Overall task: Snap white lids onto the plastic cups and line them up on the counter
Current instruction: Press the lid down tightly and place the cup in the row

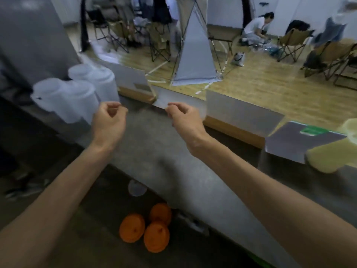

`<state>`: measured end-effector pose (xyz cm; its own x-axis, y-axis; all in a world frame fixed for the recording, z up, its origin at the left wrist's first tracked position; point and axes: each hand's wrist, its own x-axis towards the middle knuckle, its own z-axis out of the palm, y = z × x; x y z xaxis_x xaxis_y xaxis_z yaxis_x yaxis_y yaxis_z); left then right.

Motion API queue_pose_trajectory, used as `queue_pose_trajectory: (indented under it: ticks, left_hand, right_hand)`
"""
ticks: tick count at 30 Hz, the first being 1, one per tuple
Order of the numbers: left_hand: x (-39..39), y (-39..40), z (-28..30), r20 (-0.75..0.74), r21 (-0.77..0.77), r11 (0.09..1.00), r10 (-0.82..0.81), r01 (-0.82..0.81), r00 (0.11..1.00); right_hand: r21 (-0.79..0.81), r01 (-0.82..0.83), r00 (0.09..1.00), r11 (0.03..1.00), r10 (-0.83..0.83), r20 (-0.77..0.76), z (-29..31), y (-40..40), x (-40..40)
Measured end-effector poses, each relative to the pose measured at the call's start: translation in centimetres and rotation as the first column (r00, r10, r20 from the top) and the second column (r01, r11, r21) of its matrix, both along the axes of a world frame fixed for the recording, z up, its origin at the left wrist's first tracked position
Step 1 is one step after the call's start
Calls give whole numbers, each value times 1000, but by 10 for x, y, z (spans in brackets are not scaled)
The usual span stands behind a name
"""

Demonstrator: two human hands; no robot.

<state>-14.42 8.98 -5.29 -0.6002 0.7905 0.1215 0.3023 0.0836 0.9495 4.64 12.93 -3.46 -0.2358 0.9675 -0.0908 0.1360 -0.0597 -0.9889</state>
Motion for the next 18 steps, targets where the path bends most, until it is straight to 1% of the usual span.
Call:
queue_pose_trajectory:
  ticks: [5, 8, 10, 13, 15, 18]
  left_hand:
    - [-81, 13, -10, 56, -64, 963, 264, -260, 963]
    - [-110, 31, -8, 131, -109, 929, 366, -354, 921]
    - [-119, 43, -6, 174, -98, 925, 379, -367, 909]
    - [-122, 55, -9, 201, -66, 944, 329, -323, 923]
    - [-120, 58, -13, 224, -74, 942, 336, -327, 915]
    - [-114, 58, -14, 224, -63, 941, 338, -332, 914]
  right_hand:
    - [24, -155, 985, 988, 153, 86, -14, 42, -104]
    - [10, -220, 973, 975, 219, 68, -18, 59, -161]
    - [-29, -241, 970, 970, 242, 32, -18, 66, -192]
    - [-69, -288, 957, 955, 289, 4, -19, 71, -226]
    - [-84, -307, 952, 948, 307, -17, -21, 71, -236]
    - [-62, -294, 956, 954, 293, -20, -23, 70, -236]
